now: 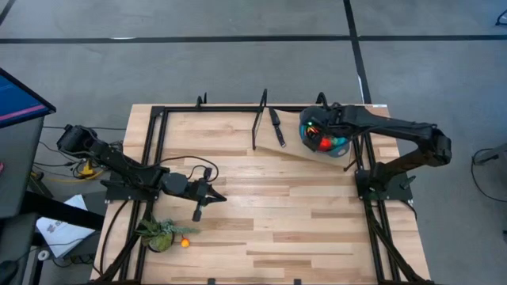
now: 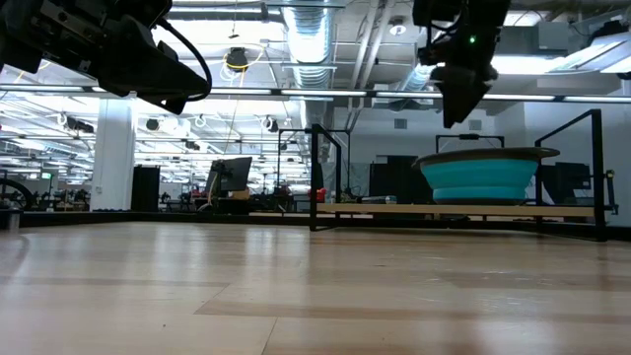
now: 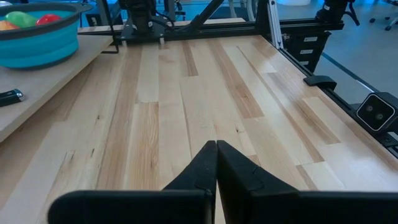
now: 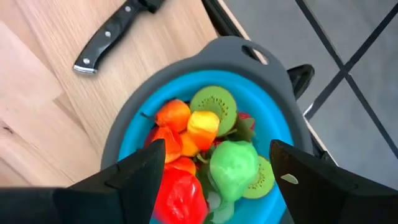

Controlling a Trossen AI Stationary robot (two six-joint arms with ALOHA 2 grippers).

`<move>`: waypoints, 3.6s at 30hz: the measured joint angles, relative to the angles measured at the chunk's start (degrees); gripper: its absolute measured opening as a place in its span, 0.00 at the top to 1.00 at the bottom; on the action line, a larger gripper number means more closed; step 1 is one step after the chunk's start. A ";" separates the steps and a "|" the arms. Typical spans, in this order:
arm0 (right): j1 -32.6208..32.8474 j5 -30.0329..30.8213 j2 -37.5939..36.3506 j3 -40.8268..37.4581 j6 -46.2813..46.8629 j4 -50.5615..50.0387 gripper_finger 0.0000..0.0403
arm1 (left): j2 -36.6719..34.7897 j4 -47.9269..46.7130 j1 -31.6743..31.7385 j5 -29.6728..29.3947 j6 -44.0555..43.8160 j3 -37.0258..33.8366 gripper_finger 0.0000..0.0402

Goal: Pick & Place Fruit
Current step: Put the orange pear into the blue colander

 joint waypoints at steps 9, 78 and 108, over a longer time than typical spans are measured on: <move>0.59 0.00 -0.01 5.55 2.00 -4.94 0.30 | 0.00 0.00 0.01 -0.01 0.00 0.00 1.00; 41.11 -4.88 -0.04 -19.20 12.62 37.49 1.00 | 0.71 -49.85 -14.46 -2.42 -21.56 19.80 1.00; 16.22 -24.09 -0.04 -25.71 -18.49 61.35 1.00 | 23.82 -80.89 -30.25 12.68 -63.69 45.38 0.98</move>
